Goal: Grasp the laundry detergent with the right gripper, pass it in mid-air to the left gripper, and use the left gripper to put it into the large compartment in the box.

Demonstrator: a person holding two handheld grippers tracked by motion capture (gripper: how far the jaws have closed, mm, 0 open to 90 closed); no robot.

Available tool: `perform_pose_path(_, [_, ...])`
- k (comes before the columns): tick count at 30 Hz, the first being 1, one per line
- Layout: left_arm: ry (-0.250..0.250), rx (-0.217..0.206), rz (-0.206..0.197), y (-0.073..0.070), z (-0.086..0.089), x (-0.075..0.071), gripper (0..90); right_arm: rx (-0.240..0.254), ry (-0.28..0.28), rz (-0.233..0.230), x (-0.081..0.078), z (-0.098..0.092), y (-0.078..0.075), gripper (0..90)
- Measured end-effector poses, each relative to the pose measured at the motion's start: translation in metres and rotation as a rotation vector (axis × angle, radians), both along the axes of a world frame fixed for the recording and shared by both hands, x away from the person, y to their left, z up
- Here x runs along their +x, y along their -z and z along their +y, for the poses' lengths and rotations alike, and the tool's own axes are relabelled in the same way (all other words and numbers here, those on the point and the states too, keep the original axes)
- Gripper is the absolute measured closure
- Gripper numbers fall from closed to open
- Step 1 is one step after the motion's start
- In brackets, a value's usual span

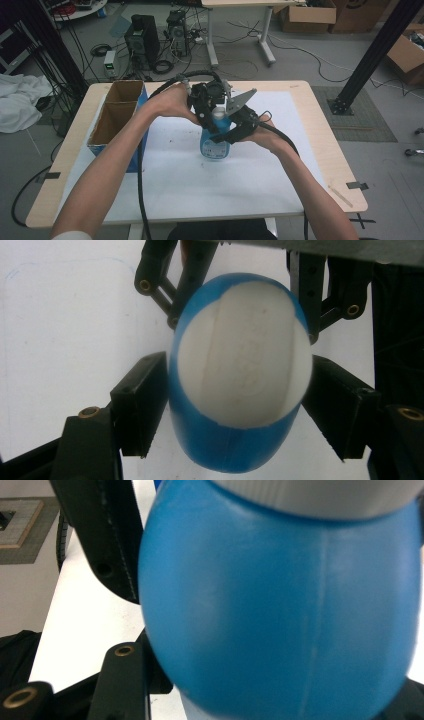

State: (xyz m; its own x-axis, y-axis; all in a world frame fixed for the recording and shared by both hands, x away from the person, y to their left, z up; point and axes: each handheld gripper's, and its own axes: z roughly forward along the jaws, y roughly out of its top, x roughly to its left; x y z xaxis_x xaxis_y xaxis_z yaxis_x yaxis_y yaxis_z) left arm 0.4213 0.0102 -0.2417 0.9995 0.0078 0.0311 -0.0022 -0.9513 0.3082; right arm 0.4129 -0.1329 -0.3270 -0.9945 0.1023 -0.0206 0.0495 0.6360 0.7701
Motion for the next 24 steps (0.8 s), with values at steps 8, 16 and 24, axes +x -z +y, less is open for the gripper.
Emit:
perform_pose_path(8, [0.006,-0.008,0.002,0.0021,-0.0012,-0.0013,31.8,0.0,0.002,0.001,-0.0001,0.0007,0.0003,45.1])
perform_pose_path(16, [0.002,-0.018,-0.006,0.0026,0.0003,-0.0014,34.7,0.0,-0.001,0.001,-0.0005,0.0017,0.0006,45.1])
perform_pose_path(24, [0.022,-0.01,-0.04,0.0016,0.0009,-0.0051,37.6,-0.001,-0.007,0.001,-0.0022,0.0021,-0.0005,45.1])
